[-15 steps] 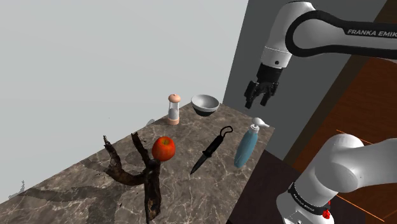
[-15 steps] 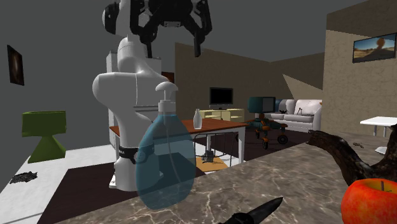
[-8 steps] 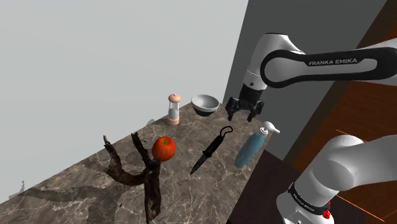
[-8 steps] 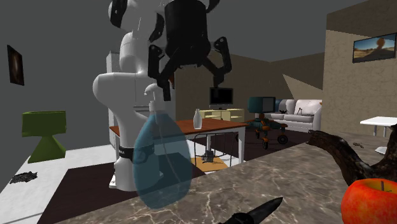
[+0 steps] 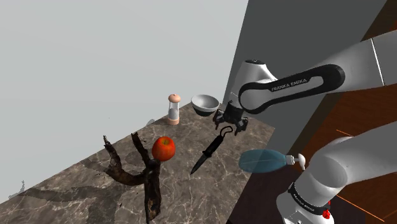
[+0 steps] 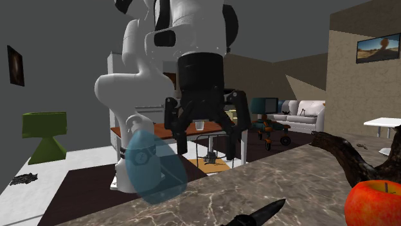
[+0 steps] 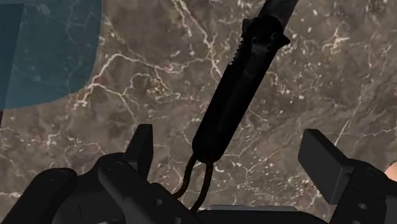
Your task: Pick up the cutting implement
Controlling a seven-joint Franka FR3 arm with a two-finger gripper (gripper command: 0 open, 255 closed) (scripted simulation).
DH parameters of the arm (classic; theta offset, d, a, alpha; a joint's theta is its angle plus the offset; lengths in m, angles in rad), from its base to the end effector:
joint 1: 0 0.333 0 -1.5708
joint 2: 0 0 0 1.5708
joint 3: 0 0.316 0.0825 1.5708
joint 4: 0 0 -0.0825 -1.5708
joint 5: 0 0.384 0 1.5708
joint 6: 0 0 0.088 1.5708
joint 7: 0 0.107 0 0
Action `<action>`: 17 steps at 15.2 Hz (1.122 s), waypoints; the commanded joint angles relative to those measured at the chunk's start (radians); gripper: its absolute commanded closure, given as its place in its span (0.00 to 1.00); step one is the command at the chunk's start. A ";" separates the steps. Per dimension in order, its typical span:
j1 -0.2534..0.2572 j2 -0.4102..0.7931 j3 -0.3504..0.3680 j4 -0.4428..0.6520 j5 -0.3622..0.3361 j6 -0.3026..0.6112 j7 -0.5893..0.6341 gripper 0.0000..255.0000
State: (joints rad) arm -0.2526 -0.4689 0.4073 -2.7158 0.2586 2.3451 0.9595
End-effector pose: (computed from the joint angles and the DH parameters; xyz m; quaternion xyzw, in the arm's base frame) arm 0.3780 0.0533 0.3648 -0.8738 0.4847 -0.0313 0.0251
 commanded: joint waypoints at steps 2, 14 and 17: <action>-0.069 0.130 0.083 0.001 -0.027 0.148 0.188 0.00; -0.251 0.459 0.208 0.017 -0.368 0.444 0.630 0.00; -0.250 0.460 0.206 0.017 -0.370 0.444 0.632 1.00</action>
State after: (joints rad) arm -0.5019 -0.0114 0.6137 -2.6989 -0.1068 2.7869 1.5876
